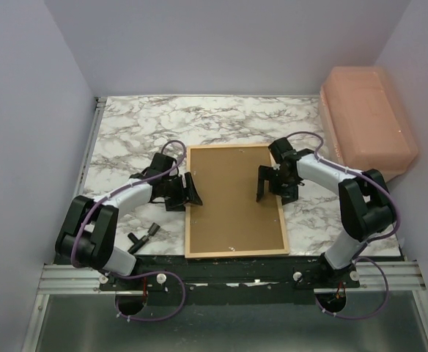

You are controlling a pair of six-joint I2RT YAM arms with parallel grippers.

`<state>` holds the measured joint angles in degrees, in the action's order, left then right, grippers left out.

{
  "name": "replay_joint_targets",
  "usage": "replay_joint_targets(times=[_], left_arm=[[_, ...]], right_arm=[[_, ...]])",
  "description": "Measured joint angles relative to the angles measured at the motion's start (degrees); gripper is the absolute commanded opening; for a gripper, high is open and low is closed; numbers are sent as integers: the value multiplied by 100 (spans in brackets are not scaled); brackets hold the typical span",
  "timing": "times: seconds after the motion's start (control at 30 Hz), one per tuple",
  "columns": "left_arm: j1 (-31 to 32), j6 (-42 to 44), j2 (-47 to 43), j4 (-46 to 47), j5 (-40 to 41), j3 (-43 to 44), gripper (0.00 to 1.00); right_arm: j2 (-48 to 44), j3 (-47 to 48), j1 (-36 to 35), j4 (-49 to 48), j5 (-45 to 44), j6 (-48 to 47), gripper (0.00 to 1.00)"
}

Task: Put the photo into the frame
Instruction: Install the photo frame at the center of the board.

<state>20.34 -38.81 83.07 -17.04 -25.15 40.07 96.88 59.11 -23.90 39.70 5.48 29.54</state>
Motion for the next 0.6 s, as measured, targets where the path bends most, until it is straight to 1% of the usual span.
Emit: replay_joint_targets(times=[0.13, 0.4, 0.53, 0.6], left_arm=[[-85, 111, 103, -245, 11, 219, 71], [-275, 251, 149, -361, 11, 396, 70], [-275, 286, 227, -387, 9, 413, 69], [-275, 302, 280, -391, 9, 413, 68]], right_arm=[[166, 308, 146, 26, 85, 48, 98], [898, 1368, 411, 28, 11, -59, 95], [1259, 1792, 481, 31, -251, -249, 91], [1427, 1971, 492, 37, -413, -350, 84]])
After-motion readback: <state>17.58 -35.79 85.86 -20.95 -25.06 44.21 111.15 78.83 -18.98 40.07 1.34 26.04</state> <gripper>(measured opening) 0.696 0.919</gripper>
